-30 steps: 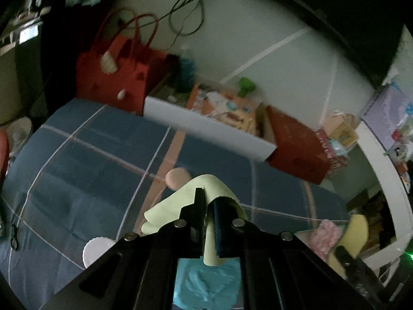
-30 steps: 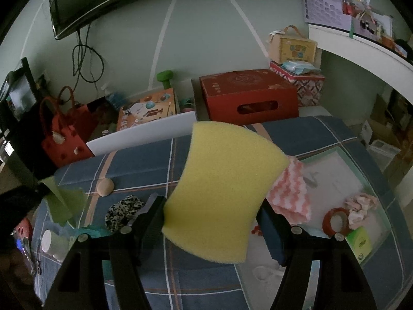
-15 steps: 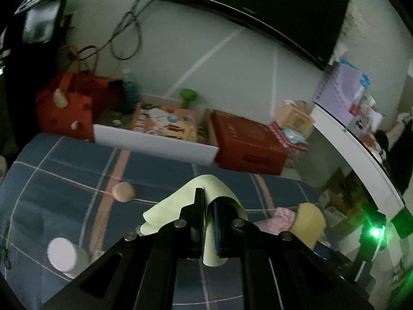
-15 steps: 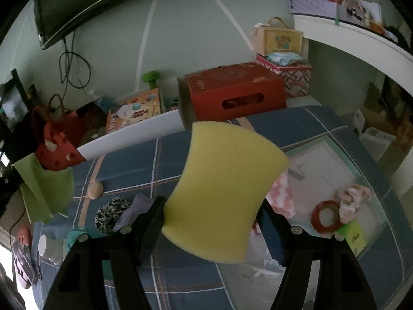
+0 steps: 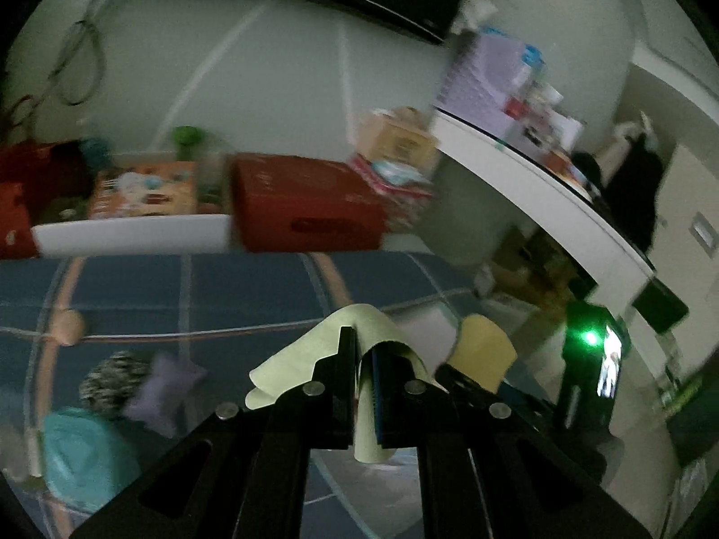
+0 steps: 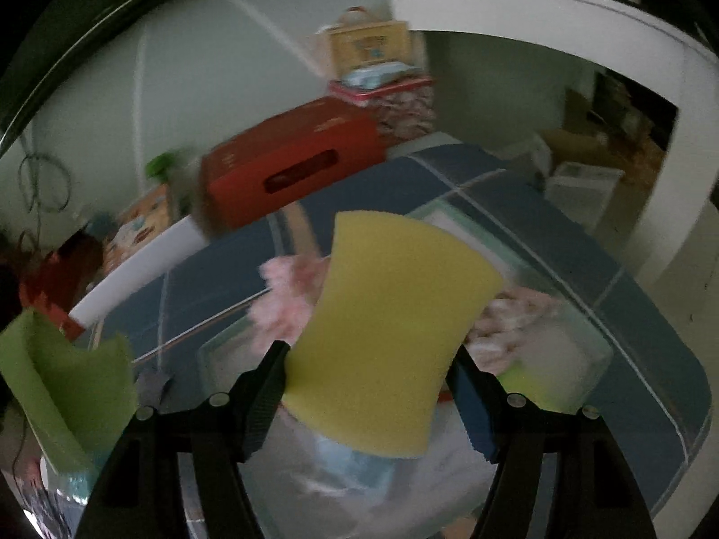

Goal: Organize soft objects
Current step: 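Lower the green cloth with the left gripper while the right lowers the sponge, both opening over the tray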

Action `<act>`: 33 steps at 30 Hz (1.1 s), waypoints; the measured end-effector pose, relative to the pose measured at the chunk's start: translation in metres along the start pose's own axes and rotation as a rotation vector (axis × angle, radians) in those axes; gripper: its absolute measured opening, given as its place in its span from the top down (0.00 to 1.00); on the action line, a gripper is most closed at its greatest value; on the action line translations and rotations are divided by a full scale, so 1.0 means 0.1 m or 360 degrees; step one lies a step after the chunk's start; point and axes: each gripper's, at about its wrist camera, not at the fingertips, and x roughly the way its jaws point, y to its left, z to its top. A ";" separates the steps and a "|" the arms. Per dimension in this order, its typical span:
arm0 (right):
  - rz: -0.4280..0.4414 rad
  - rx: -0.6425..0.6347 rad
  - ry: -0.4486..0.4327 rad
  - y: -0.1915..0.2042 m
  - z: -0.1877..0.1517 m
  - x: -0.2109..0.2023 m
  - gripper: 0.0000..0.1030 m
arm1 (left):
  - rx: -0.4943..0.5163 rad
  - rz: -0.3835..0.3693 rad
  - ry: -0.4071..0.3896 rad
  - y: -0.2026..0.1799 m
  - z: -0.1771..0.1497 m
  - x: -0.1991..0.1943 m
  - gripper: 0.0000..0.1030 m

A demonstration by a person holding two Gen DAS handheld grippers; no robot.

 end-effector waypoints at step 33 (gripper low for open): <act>-0.0065 0.0066 0.0146 -0.27 -0.01 0.55 0.28 | 0.0037 0.0242 0.0532 0.25 -0.53 1.29 0.85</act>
